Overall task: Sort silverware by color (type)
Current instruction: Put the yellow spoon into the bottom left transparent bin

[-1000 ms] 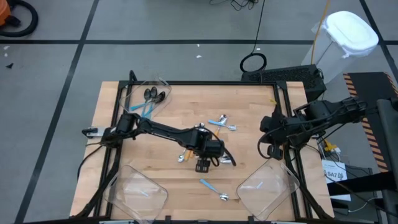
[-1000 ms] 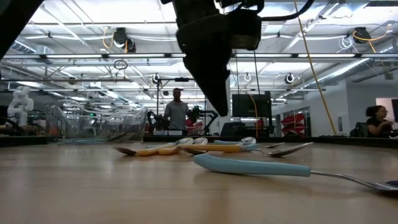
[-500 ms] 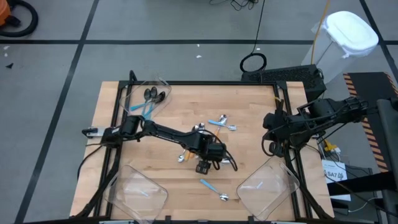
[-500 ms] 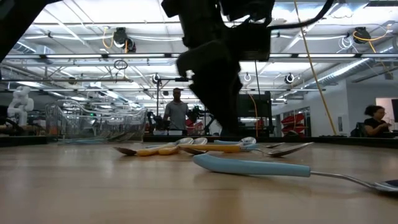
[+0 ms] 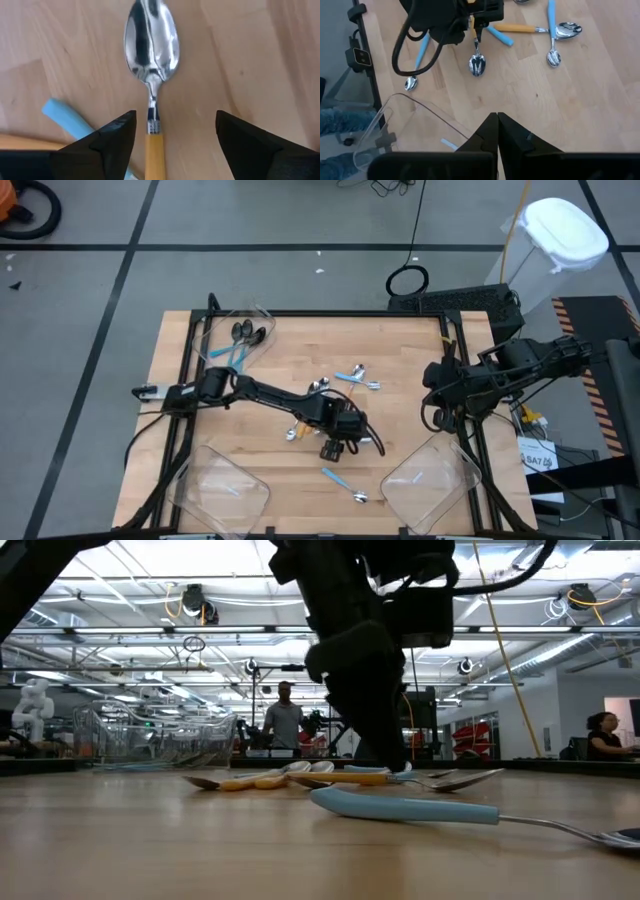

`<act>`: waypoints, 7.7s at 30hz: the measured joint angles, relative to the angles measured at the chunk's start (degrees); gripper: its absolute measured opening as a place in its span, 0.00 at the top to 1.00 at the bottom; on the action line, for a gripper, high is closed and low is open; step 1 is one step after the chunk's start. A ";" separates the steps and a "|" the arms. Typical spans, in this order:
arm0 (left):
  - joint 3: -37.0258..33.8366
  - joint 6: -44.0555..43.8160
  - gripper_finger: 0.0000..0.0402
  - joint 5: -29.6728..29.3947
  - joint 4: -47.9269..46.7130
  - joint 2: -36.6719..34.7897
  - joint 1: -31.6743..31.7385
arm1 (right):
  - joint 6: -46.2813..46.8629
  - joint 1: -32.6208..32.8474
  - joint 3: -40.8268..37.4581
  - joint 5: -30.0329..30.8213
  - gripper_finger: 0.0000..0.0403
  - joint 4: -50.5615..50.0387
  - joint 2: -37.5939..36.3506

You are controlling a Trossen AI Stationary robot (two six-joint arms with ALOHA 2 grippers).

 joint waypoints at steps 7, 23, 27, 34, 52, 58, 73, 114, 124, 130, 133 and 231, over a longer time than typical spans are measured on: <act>-0.03 -4.21 0.47 -0.75 -2.03 1.43 0.12 | -0.50 -0.02 0.00 0.00 1.00 0.02 0.00; 0.18 -7.36 0.75 -0.37 -2.94 2.81 0.30 | 0.99 -0.02 0.00 -0.07 1.00 0.08 0.00; 0.14 -7.32 0.86 -0.51 -2.88 2.84 0.36 | 1.00 -0.02 0.00 -0.07 1.00 0.09 0.00; 0.03 -9.94 0.89 -1.35 -1.83 2.86 0.36 | 1.00 -0.02 0.00 -0.07 1.00 0.10 0.00; 18.47 -25.84 0.89 -8.55 -16.17 2.62 0.44 | -3.47 -0.02 0.00 0.15 1.00 0.10 -0.03; 25.14 -34.54 0.89 -12.23 -24.11 2.55 -0.45 | -5.29 0.00 0.00 2.01 1.00 0.08 -0.78; 30.30 -65.15 0.89 -15.32 -34.83 2.46 -7.45 | -14.27 0.00 0.00 4.90 1.00 0.06 -3.73; 30.30 -120.17 0.89 -9.79 -48.38 -7.18 -21.29 | -17.47 -0.02 0.00 4.70 1.00 0.48 -7.58; 30.30 -130.84 0.89 -4.15 -48.40 -7.04 -27.85 | -18.95 -0.02 0.00 4.75 1.00 4.35 -7.19; 30.25 -125.80 0.89 -4.85 -48.47 -8.90 -28.20 | -20.63 -0.02 0.00 6.19 1.00 6.09 -6.12; 30.37 -118.08 0.89 -4.85 -48.46 -10.02 -28.32 | -22.50 -0.02 0.00 6.21 1.00 6.91 -5.33; -50.52 -34.56 0.85 -2.31 1.69 -39.62 -46.31 | 9.78 -0.04 0.02 11.89 1.00 29.30 5.97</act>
